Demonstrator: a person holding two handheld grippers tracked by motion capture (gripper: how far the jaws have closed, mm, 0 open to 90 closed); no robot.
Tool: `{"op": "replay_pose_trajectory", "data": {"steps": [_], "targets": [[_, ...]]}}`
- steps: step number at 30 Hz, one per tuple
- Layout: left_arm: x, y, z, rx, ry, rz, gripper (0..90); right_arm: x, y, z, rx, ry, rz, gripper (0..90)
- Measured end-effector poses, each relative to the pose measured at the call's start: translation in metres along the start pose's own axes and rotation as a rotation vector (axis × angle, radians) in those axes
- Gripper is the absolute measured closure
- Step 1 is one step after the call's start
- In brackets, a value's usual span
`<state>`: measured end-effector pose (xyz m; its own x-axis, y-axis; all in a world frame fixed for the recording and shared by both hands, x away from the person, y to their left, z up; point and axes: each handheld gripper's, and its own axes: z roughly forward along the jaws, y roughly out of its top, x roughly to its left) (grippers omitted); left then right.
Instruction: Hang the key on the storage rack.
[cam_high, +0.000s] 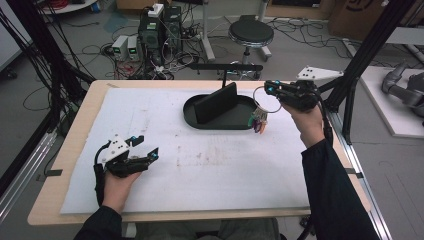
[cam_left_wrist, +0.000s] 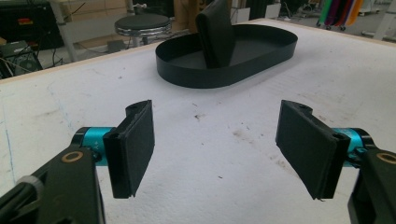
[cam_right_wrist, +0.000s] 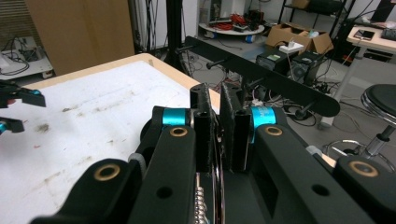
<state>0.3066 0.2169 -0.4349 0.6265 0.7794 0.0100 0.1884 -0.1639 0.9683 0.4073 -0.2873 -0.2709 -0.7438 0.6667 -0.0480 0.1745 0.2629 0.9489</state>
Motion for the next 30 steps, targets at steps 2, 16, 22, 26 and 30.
{"op": "replay_pose_trajectory", "data": {"steps": [2,16,22,26,30], "targets": [[0.000,0.000,0.000,-0.002,-0.001,-0.001,28.2,-0.001,0.001,0.005,0.002,-0.008,0.002,85.5],[0.000,-0.001,0.000,-0.001,-0.011,0.000,28.2,-0.009,0.013,0.026,-0.010,-0.056,0.017,85.5],[-0.001,-0.001,-0.002,-0.002,-0.014,-0.003,28.2,-0.016,0.011,0.035,-0.018,-0.071,0.028,85.5],[-0.001,-0.001,-0.002,-0.003,-0.016,0.000,28.2,-0.022,0.009,0.041,-0.016,-0.088,0.042,85.5],[0.000,-0.003,-0.001,-0.002,-0.014,-0.006,28.2,-0.026,0.008,0.047,-0.024,-0.107,0.052,85.5]]}}
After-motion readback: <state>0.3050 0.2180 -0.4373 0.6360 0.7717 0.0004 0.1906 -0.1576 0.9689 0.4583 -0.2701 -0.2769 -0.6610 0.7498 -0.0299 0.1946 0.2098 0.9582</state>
